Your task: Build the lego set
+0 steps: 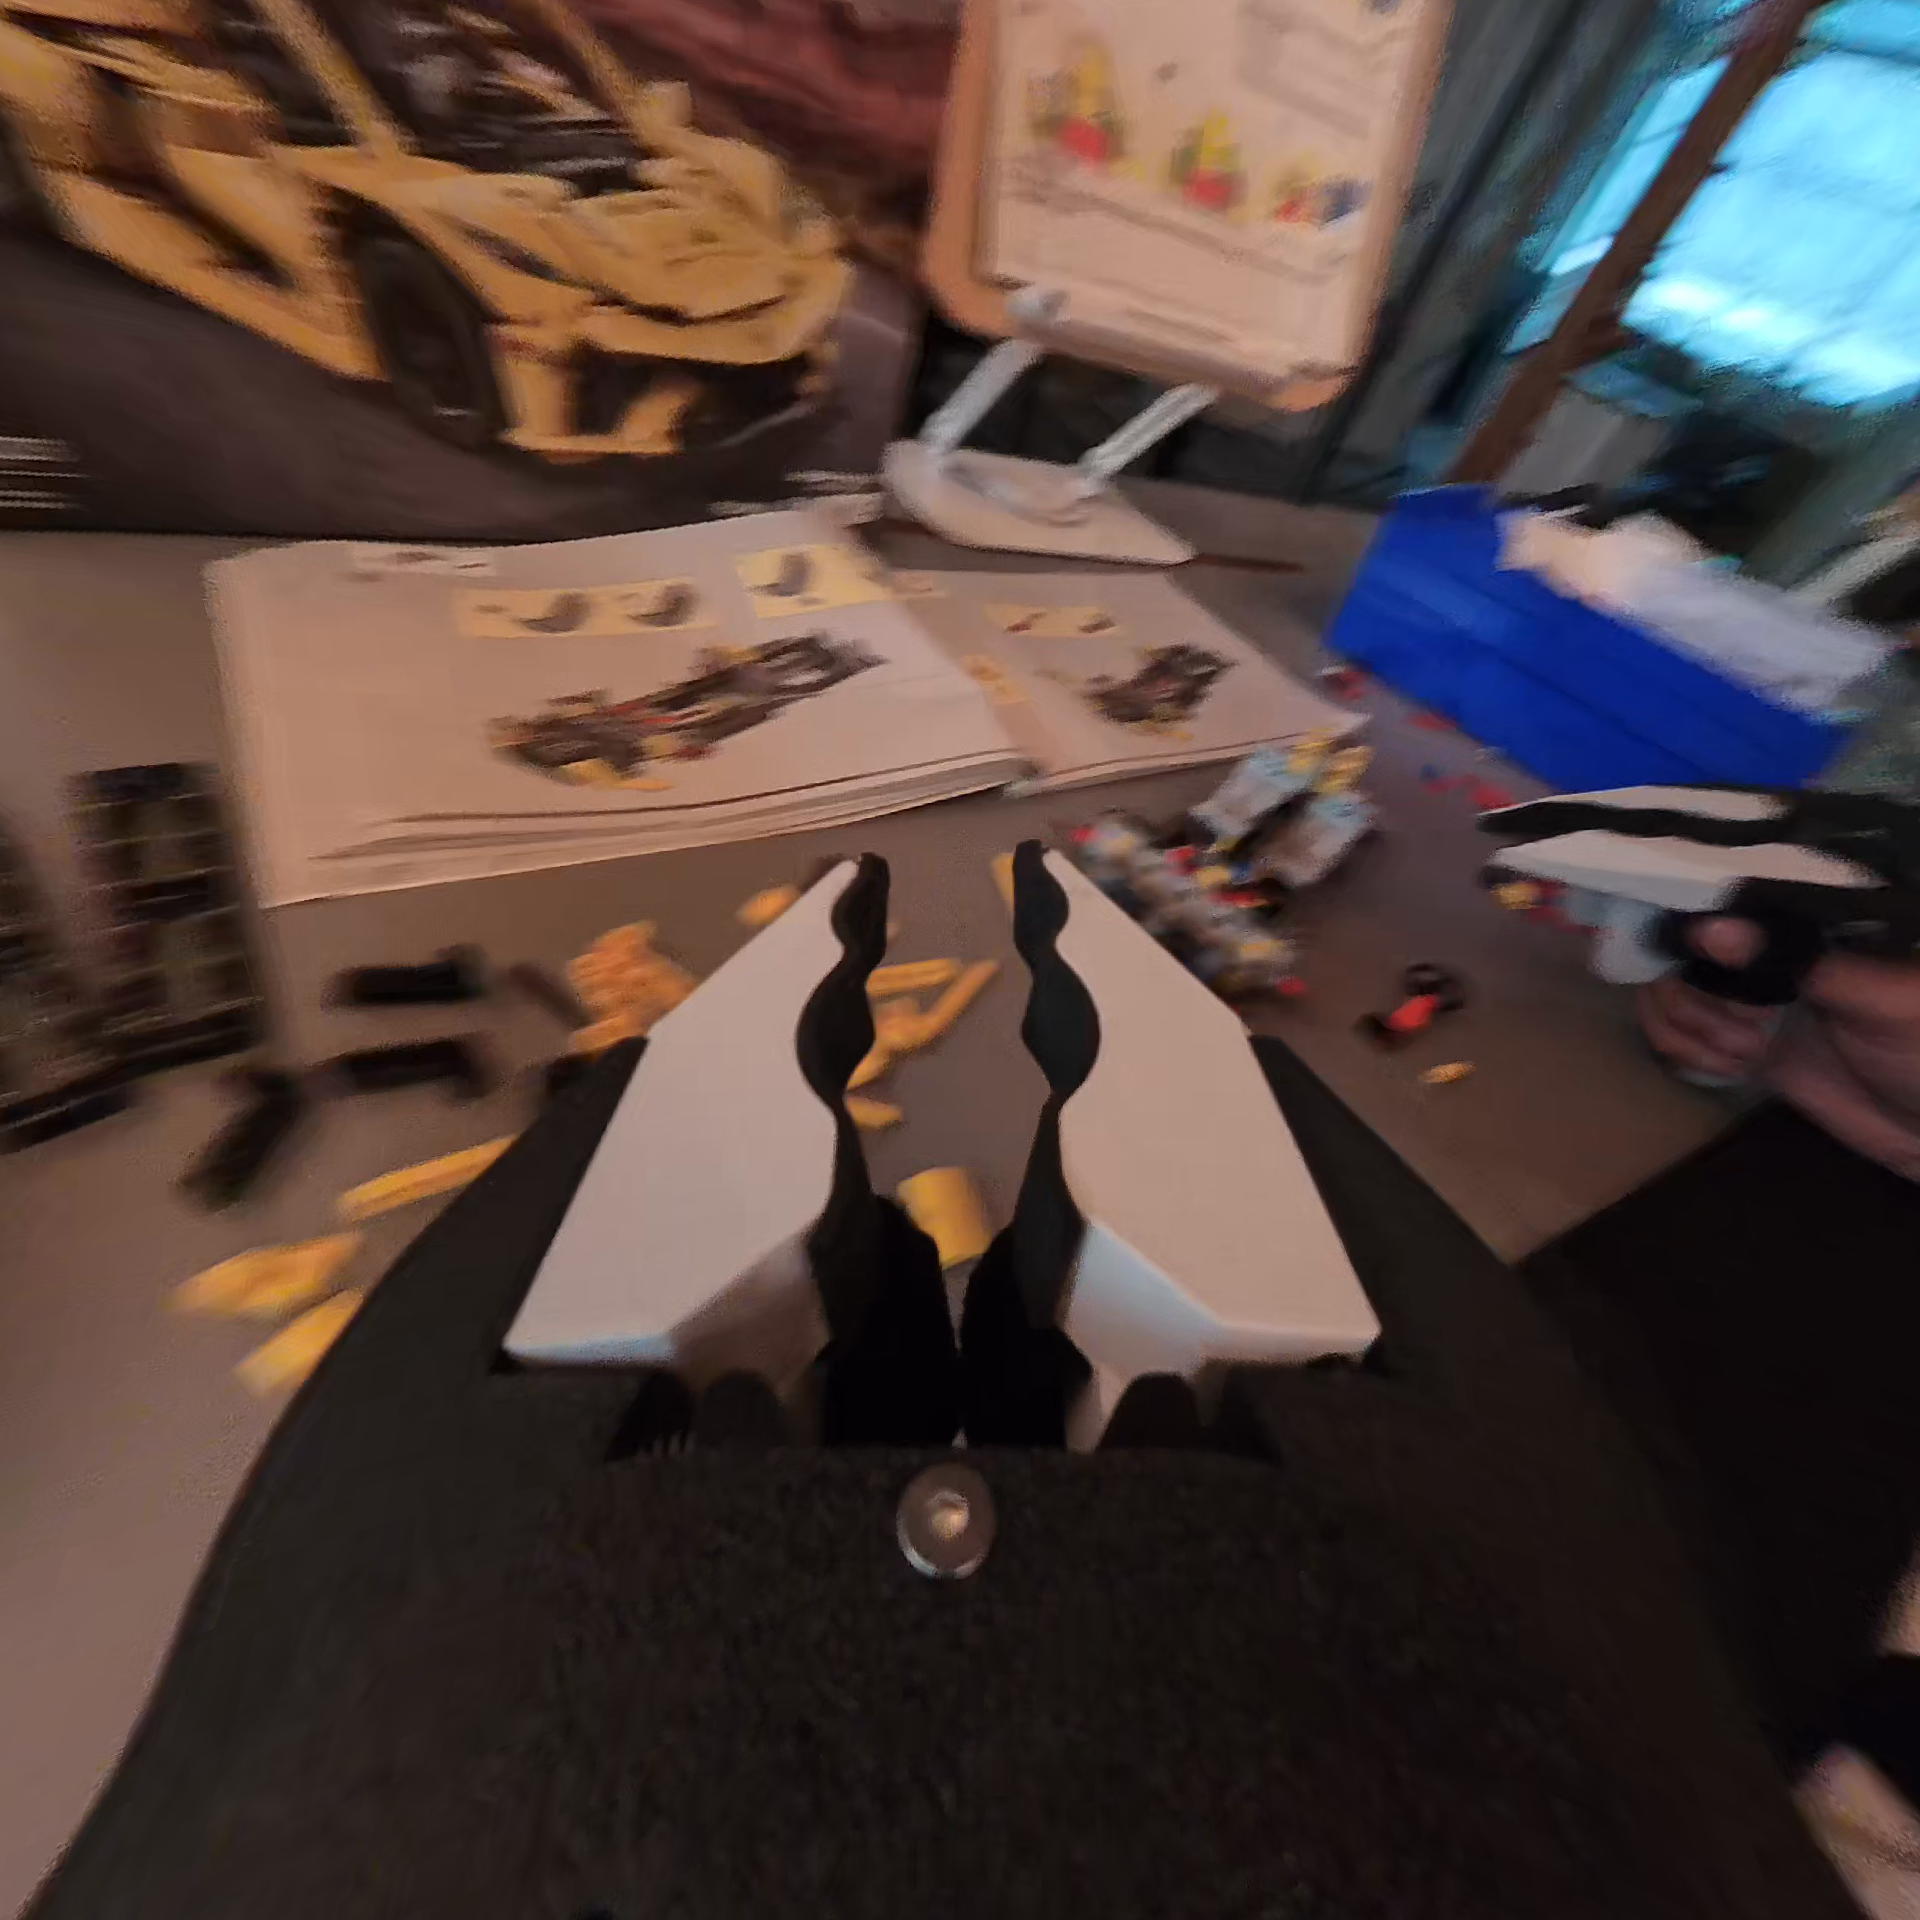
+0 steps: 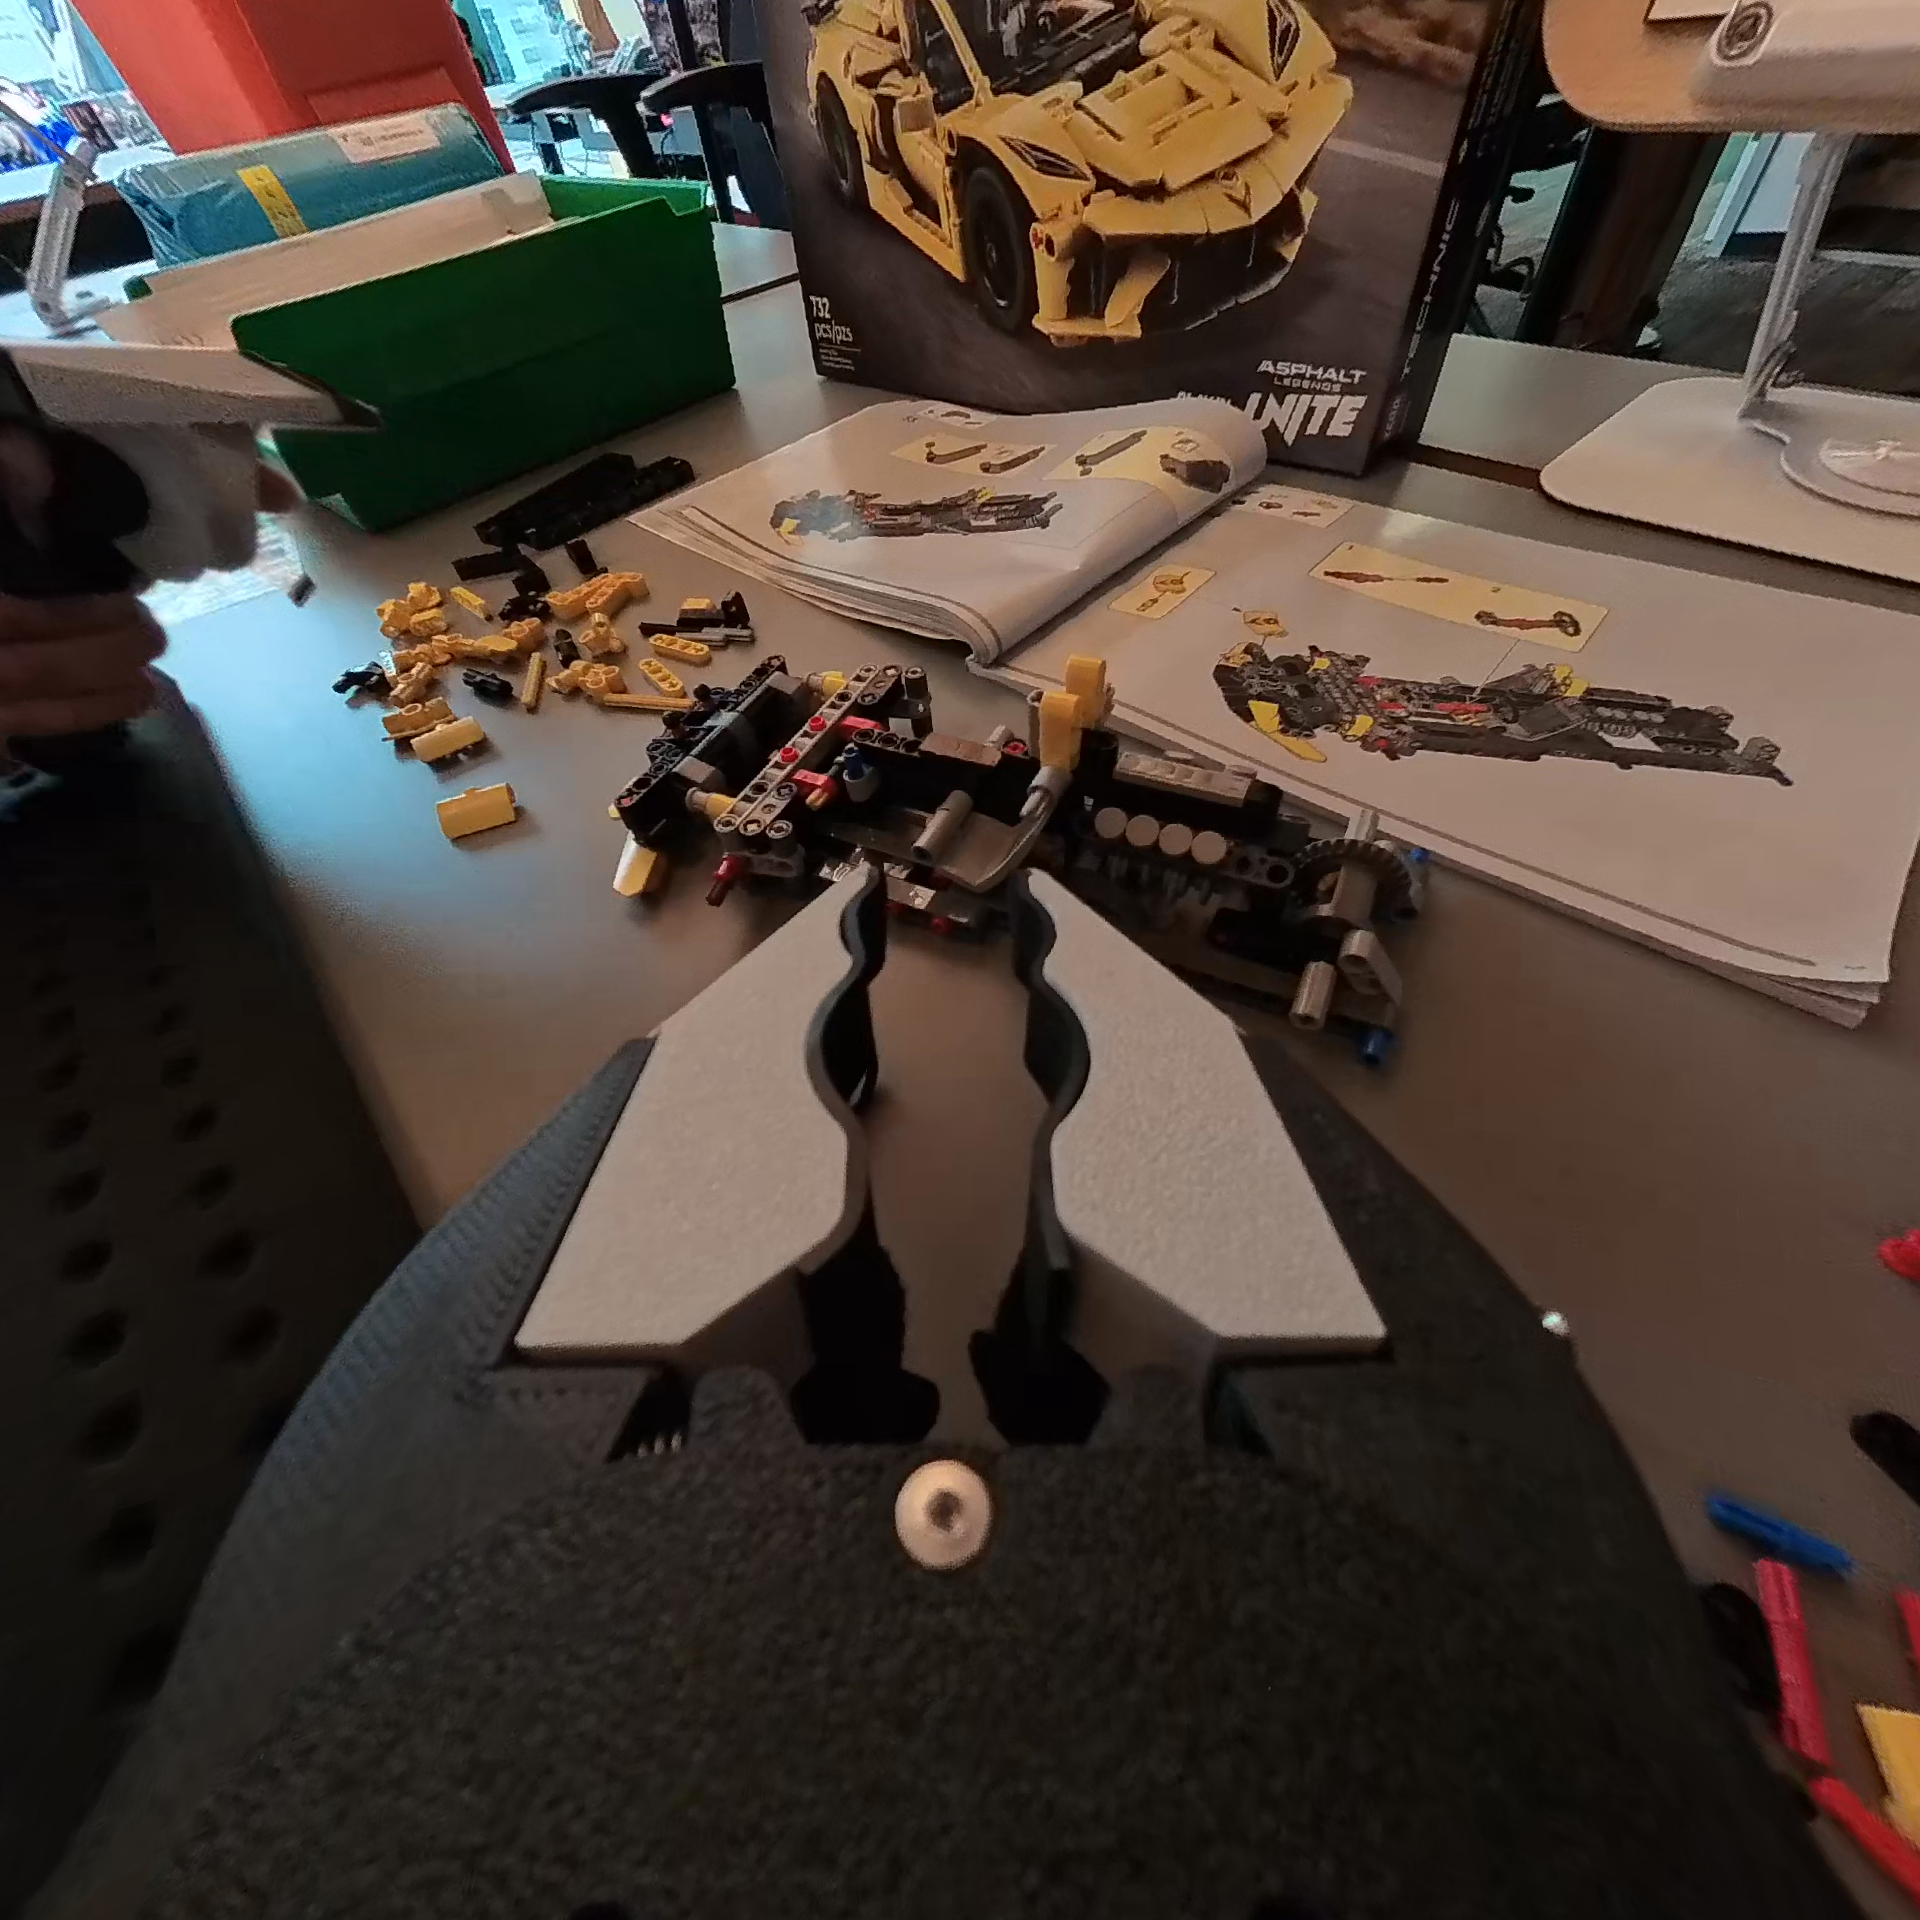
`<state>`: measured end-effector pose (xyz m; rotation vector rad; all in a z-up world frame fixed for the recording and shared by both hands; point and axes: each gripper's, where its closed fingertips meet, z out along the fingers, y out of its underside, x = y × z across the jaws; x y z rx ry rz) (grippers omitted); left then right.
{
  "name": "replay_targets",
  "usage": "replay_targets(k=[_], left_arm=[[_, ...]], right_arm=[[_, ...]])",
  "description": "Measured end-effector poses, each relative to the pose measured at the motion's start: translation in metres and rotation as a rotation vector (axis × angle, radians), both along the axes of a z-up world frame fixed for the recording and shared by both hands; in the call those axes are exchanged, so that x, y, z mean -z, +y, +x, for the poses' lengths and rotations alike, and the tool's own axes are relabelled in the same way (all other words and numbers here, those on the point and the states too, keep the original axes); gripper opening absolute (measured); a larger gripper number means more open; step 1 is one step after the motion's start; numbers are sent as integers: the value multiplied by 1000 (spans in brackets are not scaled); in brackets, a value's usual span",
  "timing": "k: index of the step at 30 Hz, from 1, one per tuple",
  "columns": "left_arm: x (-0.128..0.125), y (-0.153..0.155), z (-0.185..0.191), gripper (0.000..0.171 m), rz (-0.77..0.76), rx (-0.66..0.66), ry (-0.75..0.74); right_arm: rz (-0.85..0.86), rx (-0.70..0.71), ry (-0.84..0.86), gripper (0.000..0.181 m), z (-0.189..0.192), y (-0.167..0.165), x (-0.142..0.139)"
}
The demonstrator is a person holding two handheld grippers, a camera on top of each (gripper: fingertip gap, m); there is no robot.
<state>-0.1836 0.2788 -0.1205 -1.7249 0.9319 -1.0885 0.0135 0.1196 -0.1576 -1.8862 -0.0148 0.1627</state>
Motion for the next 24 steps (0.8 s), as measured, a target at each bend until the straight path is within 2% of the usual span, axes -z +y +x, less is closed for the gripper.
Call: replay_targets(k=[2, 5, 9, 11, 13, 17, 19, 20, 24], left_arm=[[6, 31, -43, 22, 78, -159, 122], [13, 56, -116, 21, 137, -359, 254], [21, 67, -184, 16, 179, -509, 355], [19, 76, -200, 16, 214, -539, 407], [21, 77, -206, 17, 226, -528, 431], [34, 62, -201, 18, 241, -429, 462], [35, 50, -190, 18, 255, -349, 450], [34, 42, -181, 18, 259, -297, 433], [34, 4, -146, 21, 237, -52, 389]], right_arm=[[-5, 7, 0, 22, 2, 1, 1], [-10, 24, -7, 22, 5, 3, 1], [-15, 53, 58, 19, -5, 10, -8], [-9, -3, 180, 15, -37, 24, -21], [-7, -105, 213, 15, -78, 41, -29], [-60, -237, 43, 16, -138, 69, -15], [-114, -310, -27, 21, -162, 77, -1], [-154, -347, -54, 29, -174, 81, 7], [-252, -466, -193, 38, -207, 100, 25]])
